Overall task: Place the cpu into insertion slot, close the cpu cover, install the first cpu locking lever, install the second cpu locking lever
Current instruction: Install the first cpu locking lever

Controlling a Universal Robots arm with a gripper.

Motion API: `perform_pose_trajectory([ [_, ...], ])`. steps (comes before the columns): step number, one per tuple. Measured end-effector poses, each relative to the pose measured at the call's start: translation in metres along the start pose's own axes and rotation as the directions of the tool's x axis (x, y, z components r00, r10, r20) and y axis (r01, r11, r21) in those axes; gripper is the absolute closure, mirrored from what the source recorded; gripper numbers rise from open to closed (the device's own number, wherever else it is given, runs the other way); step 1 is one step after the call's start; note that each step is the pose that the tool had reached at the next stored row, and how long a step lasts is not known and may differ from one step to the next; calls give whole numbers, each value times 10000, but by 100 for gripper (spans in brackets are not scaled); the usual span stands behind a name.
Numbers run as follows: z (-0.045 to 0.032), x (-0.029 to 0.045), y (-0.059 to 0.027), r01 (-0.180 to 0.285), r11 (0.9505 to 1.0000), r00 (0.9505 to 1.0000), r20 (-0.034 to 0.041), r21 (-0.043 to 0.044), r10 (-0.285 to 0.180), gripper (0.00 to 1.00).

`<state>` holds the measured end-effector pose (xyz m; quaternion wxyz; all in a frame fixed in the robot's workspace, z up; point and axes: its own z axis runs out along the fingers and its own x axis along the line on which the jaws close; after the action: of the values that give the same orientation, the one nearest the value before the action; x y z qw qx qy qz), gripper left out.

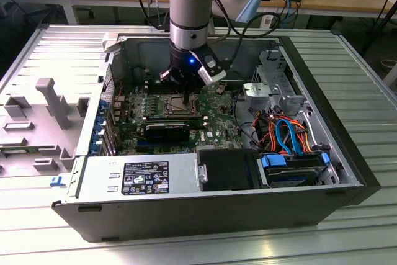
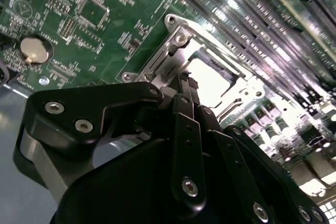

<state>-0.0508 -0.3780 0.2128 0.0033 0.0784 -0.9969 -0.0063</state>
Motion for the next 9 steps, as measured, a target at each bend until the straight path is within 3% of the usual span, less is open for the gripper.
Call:
perform_pose_trajectory([
  [2,-19,1,-8,-15,10000,10000,-10,60,15,89],
  [9,-177,4,-25,-25,10000,10000,-10,65,25,89],
])
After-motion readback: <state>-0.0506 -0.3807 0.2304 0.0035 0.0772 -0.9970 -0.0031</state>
